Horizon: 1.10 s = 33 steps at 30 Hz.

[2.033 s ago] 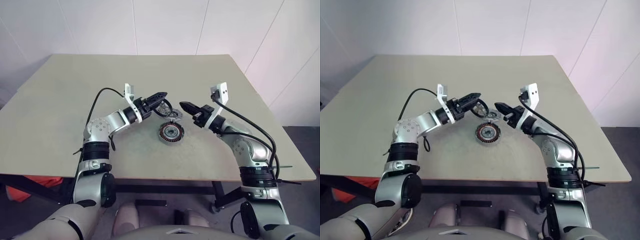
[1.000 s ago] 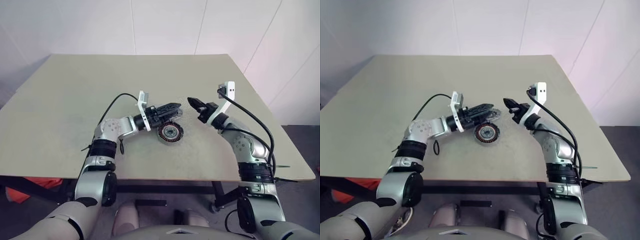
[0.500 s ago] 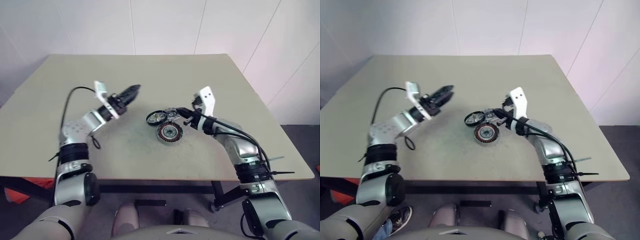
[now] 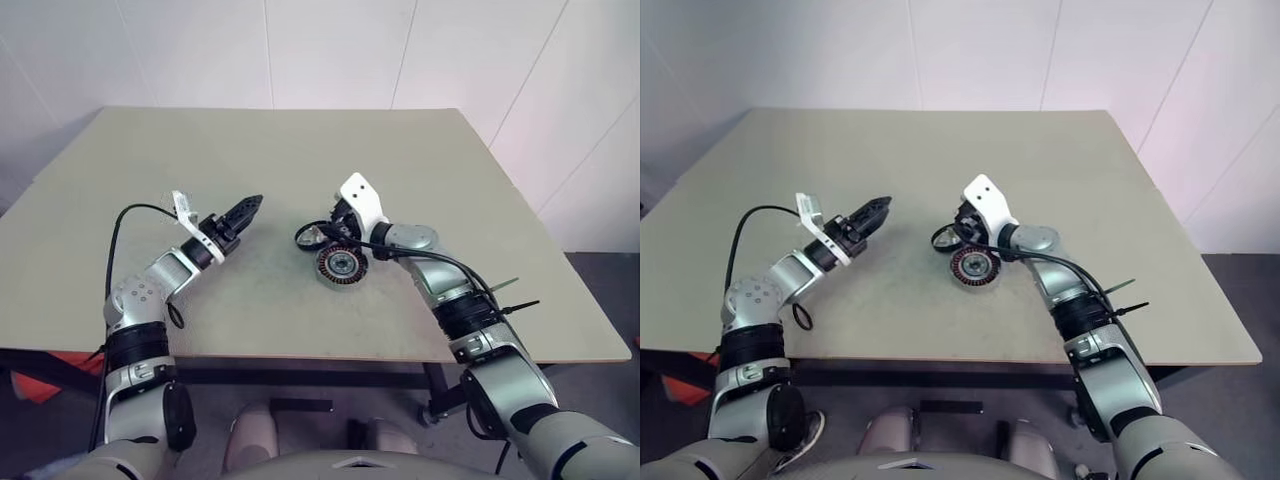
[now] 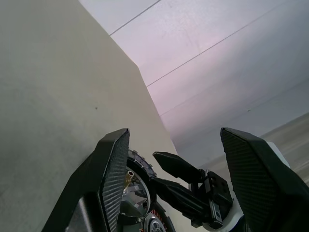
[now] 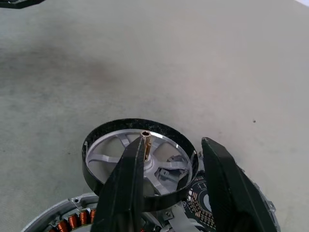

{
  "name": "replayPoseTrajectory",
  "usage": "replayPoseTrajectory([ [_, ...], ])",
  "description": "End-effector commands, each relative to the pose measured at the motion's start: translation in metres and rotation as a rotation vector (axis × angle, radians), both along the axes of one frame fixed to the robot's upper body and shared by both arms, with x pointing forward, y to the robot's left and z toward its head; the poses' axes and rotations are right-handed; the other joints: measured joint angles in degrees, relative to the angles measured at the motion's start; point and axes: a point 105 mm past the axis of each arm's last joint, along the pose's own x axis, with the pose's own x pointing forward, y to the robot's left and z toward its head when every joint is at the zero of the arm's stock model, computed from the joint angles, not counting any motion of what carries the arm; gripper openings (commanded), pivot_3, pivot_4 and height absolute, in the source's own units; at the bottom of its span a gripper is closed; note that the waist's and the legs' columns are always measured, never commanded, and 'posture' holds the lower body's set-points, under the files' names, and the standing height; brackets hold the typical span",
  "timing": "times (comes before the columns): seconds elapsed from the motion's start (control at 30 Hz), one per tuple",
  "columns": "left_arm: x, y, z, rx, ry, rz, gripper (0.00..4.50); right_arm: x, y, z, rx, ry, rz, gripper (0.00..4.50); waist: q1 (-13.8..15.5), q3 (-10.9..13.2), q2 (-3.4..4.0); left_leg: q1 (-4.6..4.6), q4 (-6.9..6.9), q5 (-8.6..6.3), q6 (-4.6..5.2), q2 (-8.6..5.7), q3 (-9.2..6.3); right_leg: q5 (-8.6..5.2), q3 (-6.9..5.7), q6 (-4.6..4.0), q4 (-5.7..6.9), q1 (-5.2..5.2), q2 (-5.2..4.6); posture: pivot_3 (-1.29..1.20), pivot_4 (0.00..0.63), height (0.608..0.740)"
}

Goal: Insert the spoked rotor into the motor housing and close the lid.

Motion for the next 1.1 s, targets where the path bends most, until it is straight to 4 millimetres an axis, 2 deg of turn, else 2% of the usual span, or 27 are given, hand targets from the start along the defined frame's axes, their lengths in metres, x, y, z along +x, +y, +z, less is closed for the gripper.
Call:
replayPoseTrajectory([
  [0.03,-0.002,-0.001,0.013,0.000,-0.051,0.006,3.21,0.005,0.012,0.018,0.020,-0.048,0.037,2.00,-0.1,0.0,0.00,0.00,0.00,0.00,0.00,0.00,0.00,0.00,0.00,0.00,0.01,-0.01,0.00,0.00,0.000,0.740],
  [0.17,-0.004,0.000,0.010,0.008,-0.038,0.013,3.21,0.007,0.018,0.010,0.031,-0.012,0.035,2.00,-0.7,0.0,0.00,0.02,0.01,-0.02,0.04,0.00,0.00,0.00,0.00,0.00,0.03,0.01,0.00,0.00,0.000,0.740],
  [0.37,-0.006,0.001,0.007,0.014,-0.026,0.019,3.21,0.005,0.031,0.014,0.062,0.003,0.065,2.00,-1.3,0.0,0.00,0.02,0.02,-0.04,0.07,0.00,0.00,0.00,0.00,0.00,0.03,0.02,0.00,0.00,0.000,0.740],
  [0.77,-0.010,0.002,-0.001,0.023,0.000,0.036,3.21,0.008,0.044,0.000,0.033,0.062,0.085,2.00,-1.4,0.0,0.00,0.04,0.02,-0.05,0.08,0.00,0.00,0.00,0.00,-0.01,0.04,0.03,0.01,0.00,0.000,0.740],
  [0.87,-0.009,0.002,-0.001,0.023,0.002,0.040,3.21,0.010,0.043,-0.002,0.028,0.071,0.076,1.37,-1.4,0.0,0.00,0.05,0.02,-0.05,0.08,0.00,0.00,0.00,0.00,-0.01,0.05,0.04,0.00,0.00,0.000,0.740],
  [1.0,-0.009,0.001,-0.002,0.023,0.004,0.043,3.21,0.012,0.040,0.002,0.044,0.068,0.067,0.02,-1.3,0.0,-0.01,0.06,0.03,-0.05,0.08,0.00,0.00,0.00,0.01,-0.01,0.05,0.05,-0.01,0.00,0.000,0.740],
  [1.1,-0.008,0.001,-0.003,0.024,0.008,0.046,3.21,0.016,0.035,0.014,0.093,0.053,0.031,0.02,-1.3,0.0,-0.01,0.06,0.02,-0.04,0.07,0.00,0.00,0.00,0.00,-0.01,0.05,0.05,0.00,0.00,0.000,0.740],
])
